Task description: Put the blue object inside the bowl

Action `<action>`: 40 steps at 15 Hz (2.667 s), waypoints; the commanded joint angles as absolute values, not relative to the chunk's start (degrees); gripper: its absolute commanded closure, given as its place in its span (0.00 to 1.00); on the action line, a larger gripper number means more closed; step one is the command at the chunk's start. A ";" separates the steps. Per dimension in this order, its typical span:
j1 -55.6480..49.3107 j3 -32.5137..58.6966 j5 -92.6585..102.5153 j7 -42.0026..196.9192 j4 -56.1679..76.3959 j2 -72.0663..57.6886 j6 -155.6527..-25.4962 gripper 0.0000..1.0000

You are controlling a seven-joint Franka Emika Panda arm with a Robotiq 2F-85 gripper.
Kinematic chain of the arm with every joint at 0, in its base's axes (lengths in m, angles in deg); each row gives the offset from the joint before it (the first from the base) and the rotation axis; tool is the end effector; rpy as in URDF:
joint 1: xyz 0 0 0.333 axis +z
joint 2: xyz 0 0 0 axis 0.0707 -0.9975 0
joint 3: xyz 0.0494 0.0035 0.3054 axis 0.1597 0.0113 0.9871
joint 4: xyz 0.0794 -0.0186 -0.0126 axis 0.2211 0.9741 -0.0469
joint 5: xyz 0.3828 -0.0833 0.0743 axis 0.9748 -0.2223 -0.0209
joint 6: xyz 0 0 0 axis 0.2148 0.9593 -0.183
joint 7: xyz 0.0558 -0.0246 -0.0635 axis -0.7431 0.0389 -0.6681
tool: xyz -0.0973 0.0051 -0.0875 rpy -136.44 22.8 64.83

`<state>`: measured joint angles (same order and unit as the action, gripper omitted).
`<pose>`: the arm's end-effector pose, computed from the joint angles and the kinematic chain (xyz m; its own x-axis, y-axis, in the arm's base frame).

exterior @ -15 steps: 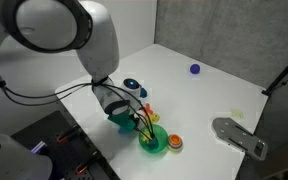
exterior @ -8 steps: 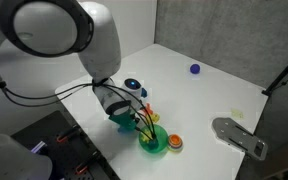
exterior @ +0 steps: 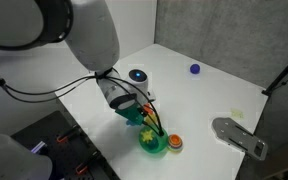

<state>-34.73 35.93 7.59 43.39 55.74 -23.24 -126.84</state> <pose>0.4733 -0.0737 0.0639 0.9619 0.2499 0.1112 0.2638 -0.9550 -0.1357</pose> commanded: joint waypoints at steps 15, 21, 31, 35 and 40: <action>-43.77 32.70 16.77 44.48 57.40 -5.77 -123.92 0.26; -37.54 27.20 20.17 45.46 57.74 -1.19 -117.56 0.00; -19.00 14.72 20.16 57.41 57.45 11.92 -94.73 0.00; -14.74 13.45 17.77 64.22 55.68 15.56 -82.17 0.00; -12.48 13.25 14.43 70.67 54.01 18.15 -73.79 0.00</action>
<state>-13.88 14.27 16.52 67.10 55.39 16.68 -77.87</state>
